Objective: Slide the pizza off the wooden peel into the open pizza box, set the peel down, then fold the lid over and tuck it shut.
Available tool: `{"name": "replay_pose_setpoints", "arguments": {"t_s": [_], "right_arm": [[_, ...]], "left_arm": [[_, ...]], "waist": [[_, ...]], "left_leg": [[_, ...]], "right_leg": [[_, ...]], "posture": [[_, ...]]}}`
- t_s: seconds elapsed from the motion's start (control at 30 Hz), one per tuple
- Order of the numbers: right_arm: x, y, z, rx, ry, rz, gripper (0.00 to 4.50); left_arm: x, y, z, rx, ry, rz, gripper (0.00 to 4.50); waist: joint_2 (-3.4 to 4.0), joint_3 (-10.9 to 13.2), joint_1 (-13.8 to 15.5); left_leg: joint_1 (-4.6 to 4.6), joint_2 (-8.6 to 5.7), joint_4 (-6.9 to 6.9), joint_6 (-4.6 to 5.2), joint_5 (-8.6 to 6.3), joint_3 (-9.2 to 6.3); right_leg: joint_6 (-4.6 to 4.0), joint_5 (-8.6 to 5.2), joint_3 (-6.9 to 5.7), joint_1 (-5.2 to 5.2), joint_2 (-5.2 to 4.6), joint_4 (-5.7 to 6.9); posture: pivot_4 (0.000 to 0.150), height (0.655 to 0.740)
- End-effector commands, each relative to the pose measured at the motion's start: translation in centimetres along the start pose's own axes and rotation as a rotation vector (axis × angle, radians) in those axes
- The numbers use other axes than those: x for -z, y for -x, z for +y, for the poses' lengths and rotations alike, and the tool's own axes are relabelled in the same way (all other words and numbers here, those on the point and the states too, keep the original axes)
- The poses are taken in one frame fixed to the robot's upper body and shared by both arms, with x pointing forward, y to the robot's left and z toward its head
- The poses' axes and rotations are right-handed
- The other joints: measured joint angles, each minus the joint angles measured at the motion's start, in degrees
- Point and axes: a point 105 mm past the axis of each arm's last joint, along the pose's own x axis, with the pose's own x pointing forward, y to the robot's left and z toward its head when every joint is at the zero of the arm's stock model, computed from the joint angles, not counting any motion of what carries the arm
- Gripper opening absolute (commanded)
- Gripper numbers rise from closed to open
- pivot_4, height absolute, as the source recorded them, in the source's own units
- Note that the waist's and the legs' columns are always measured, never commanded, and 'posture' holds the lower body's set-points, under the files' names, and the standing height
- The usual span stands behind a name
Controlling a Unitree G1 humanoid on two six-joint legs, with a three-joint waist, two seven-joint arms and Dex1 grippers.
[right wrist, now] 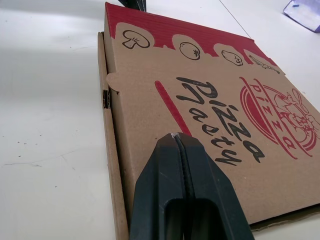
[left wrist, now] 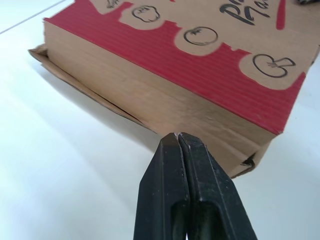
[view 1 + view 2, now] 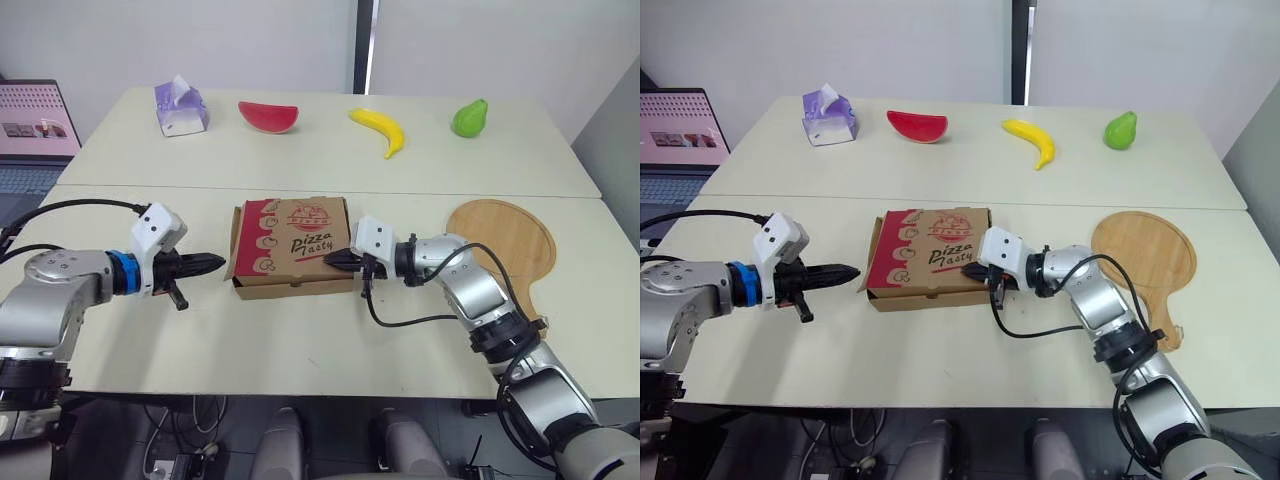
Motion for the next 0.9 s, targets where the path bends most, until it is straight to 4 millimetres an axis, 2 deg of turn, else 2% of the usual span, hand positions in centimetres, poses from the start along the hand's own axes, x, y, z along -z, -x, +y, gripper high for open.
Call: {"name": "replay_pose_setpoints", "arguments": {"t_s": [0.03,0.3,0.7,0.83,0.9], "right_arm": [[-1.1,0.0,-0.5,0.014,0.037,-0.028,0.04],[-1.1,0.0,-0.5,0.020,0.034,-0.029,0.04],[-1.2,0.0,-0.8,0.032,0.031,-0.034,0.04],[-1.2,-0.1,-0.9,0.031,0.031,-0.035,0.04],[-1.3,-0.2,-0.8,0.029,0.033,-0.035,0.04]], "left_arm": [[-0.8,-0.7,-0.8,0.030,-0.017,-0.026,0.00],[-1.2,-1.6,-1.6,0.081,-0.001,-0.036,0.00],[-2.1,-1.7,-2.2,0.119,0.036,-0.078,0.00],[-0.7,-1.4,-1.8,0.094,-0.023,0.013,0.00],[-0.7,-1.0,-1.5,0.084,-0.020,0.013,0.00]], "waist": [[0.00,0.0,0.0],[0.00,0.0,-0.1],[0.00,0.0,0.0],[0.00,0.0,-0.1],[0.00,0.0,-0.1]], "left_leg": [[0.00,0.01,0.00,0.00,0.00,0.00],[0.00,0.01,0.00,0.00,0.00,-0.01],[0.00,0.01,0.00,0.00,0.00,-0.01],[0.00,0.01,0.00,0.00,0.00,-0.01],[0.00,0.01,0.00,0.00,0.00,-0.01]], "right_leg": [[0.00,0.00,0.00,0.00,0.00,0.00],[0.00,0.00,0.00,-0.01,0.02,0.01],[0.00,0.00,0.00,0.00,0.01,0.01],[0.00,0.00,0.00,0.00,0.01,0.01],[0.00,0.00,0.00,0.00,0.02,0.01]], "posture": [[0.150,0.7400],[0.150,0.7400],[0.150,0.7400],[0.150,0.7400],[0.150,0.7400]]}}
